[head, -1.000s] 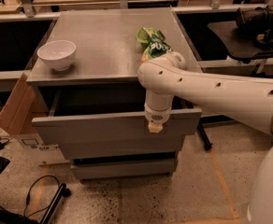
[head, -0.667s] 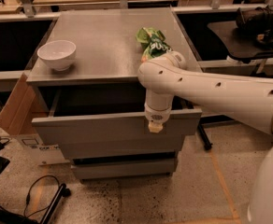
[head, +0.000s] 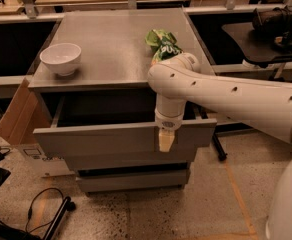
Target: Open top drawer
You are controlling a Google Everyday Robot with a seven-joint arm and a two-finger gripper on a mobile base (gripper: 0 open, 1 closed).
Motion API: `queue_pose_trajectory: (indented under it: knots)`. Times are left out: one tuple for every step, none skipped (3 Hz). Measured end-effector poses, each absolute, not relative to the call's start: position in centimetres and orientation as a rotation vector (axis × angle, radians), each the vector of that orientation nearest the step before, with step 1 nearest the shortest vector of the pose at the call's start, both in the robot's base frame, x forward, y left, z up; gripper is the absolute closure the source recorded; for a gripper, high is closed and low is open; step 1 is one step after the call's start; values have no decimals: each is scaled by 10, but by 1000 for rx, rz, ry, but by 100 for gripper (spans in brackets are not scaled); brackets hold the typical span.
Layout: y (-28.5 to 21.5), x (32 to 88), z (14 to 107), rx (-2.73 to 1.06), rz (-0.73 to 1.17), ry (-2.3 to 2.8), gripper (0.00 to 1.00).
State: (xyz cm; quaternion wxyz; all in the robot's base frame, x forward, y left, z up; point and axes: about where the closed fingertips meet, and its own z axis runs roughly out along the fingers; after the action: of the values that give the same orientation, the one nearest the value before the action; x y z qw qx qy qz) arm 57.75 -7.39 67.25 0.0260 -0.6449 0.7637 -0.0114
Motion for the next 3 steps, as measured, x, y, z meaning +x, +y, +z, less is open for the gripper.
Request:
queue_pose_trajectory:
  knots:
    - [-74, 577, 674, -1993, -35, 2361, 0]
    - [-74, 577, 674, -1993, -35, 2361, 0]
    - [-76, 568, 674, -2018, -17, 2403, 18]
